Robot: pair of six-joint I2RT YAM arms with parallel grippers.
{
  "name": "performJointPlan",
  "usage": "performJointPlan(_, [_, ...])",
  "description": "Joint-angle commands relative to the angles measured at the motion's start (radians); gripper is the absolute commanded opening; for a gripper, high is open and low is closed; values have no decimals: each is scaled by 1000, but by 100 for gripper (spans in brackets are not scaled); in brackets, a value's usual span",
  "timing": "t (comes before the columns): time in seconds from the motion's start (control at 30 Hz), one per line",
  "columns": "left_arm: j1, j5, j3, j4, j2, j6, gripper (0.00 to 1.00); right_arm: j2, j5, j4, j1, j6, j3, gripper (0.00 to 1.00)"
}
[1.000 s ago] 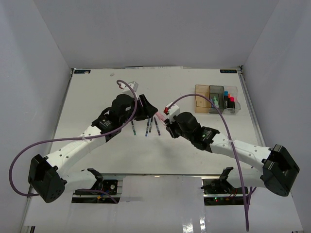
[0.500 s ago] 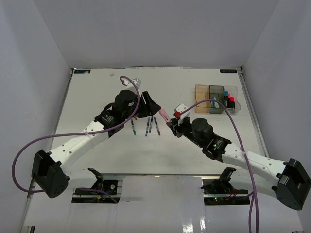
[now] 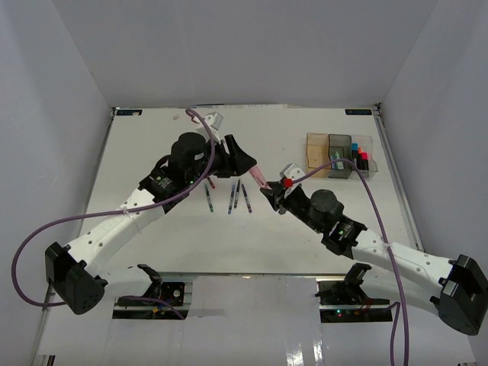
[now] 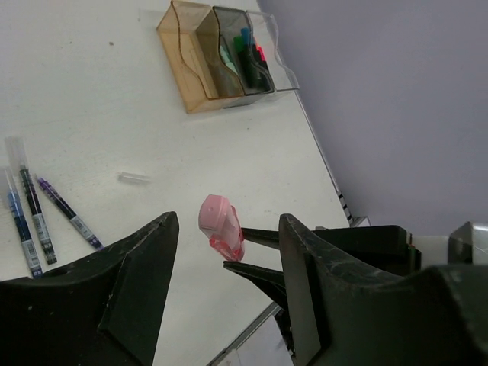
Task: Sort the stationery into containers
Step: Close the pen cap on the pen.
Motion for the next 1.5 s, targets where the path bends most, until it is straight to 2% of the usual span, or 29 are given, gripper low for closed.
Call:
performJointPlan(0.0, [4, 3, 68, -44, -85, 53, 66, -40, -6, 153, 4, -19, -17, 27])
performJointPlan(0.27, [4, -12, 149, -127, -79, 95, 67, -24, -64, 212, 4, -26, 6, 27])
performJointPlan(0.43, [4, 51, 184, -157, -30, 98, 65, -27, -98, 187, 4, -31, 5, 27])
performJointPlan(0.7, [4, 55, 257, -328, 25, 171, 59, -66, -109, 60, 6, -101, 9, 27])
performJointPlan(1.03, [4, 129, 263, -359, 30, 193, 50, -63, -127, 3, 6, -137, 31, 25])
performJointPlan(1.2, [4, 181, 258, -369, 61, 191, 49, -57, -130, 3, 4, -141, 38, 25])
performJointPlan(1.47, [4, 158, 267, -386, 108, 196, 49, -53, -136, 8, 4, -143, 40, 24])
